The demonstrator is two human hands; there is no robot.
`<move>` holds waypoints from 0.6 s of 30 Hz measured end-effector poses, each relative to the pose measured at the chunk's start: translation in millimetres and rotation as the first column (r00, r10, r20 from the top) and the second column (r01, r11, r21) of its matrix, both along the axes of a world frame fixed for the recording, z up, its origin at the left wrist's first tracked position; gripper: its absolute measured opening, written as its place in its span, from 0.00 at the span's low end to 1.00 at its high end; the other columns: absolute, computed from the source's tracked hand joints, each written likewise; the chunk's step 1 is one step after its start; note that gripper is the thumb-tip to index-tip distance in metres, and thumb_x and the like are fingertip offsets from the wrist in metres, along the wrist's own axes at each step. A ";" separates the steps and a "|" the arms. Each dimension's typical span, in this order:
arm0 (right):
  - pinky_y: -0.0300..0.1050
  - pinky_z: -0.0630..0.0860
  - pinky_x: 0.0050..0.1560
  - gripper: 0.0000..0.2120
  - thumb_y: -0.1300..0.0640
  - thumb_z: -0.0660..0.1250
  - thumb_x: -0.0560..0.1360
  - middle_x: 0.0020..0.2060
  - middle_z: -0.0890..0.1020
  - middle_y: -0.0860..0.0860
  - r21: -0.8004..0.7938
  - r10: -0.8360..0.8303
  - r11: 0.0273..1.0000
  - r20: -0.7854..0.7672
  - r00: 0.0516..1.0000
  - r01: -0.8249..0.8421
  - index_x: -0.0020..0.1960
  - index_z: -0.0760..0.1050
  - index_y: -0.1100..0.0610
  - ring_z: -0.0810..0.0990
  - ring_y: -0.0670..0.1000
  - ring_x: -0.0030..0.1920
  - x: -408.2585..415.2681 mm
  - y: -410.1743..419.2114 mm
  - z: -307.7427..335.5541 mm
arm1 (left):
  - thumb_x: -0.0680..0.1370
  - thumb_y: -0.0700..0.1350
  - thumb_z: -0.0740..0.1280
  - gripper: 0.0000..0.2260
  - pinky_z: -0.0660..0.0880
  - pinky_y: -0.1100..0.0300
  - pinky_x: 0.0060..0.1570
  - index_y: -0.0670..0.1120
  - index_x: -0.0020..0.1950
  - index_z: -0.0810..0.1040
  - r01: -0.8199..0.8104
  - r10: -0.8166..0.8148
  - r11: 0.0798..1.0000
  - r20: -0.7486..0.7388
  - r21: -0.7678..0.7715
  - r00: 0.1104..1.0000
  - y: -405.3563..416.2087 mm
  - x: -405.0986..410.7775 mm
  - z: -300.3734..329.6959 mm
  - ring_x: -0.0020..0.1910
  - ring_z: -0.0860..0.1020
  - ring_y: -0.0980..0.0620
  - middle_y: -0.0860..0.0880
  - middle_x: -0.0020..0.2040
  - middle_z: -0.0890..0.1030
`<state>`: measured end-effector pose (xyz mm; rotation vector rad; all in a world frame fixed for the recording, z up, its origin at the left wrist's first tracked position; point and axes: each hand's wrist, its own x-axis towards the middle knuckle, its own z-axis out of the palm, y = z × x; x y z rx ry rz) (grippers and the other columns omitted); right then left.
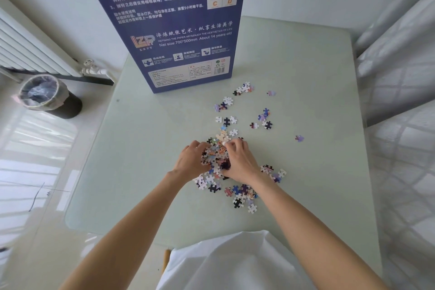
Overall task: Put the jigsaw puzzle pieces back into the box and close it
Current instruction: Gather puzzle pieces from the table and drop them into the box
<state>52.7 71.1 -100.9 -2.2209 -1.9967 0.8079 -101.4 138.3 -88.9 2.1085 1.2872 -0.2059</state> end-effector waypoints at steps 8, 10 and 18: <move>0.42 0.73 0.54 0.39 0.47 0.75 0.64 0.65 0.65 0.53 0.041 0.003 0.999 -0.013 1.000 -0.002 0.67 0.60 0.56 0.67 0.52 0.60 -5.7 -0.2 4.8 | 0.72 0.44 0.72 0.23 0.70 0.61 0.50 0.48 0.65 0.71 -0.031 0.032 0.999 0.036 -0.013 0.999 0.4 2.6 6.5 0.52 0.76 0.48 0.46 0.57 0.76; 0.39 0.73 0.50 0.37 0.50 0.75 0.65 0.63 0.66 0.53 0.031 -0.039 0.999 -0.053 0.998 0.040 0.67 0.61 0.56 0.69 0.51 0.58 -7.3 0.1 6.2 | 0.72 0.42 0.72 0.19 0.71 0.62 0.49 0.47 0.62 0.74 -0.053 0.052 0.999 0.066 0.005 0.996 -1.2 0.7 6.0 0.50 0.78 0.48 0.46 0.54 0.79; 0.37 0.72 0.47 0.23 0.53 0.73 0.69 0.53 0.75 0.52 0.080 -0.108 0.990 -0.111 0.988 0.117 0.60 0.71 0.56 0.75 0.49 0.47 -7.6 1.9 2.7 | 0.72 0.42 0.73 0.13 0.76 0.60 0.50 0.48 0.57 0.81 -0.157 0.154 0.988 0.196 -0.003 0.968 -6.2 -5.2 7.5 0.47 0.82 0.51 0.49 0.50 0.84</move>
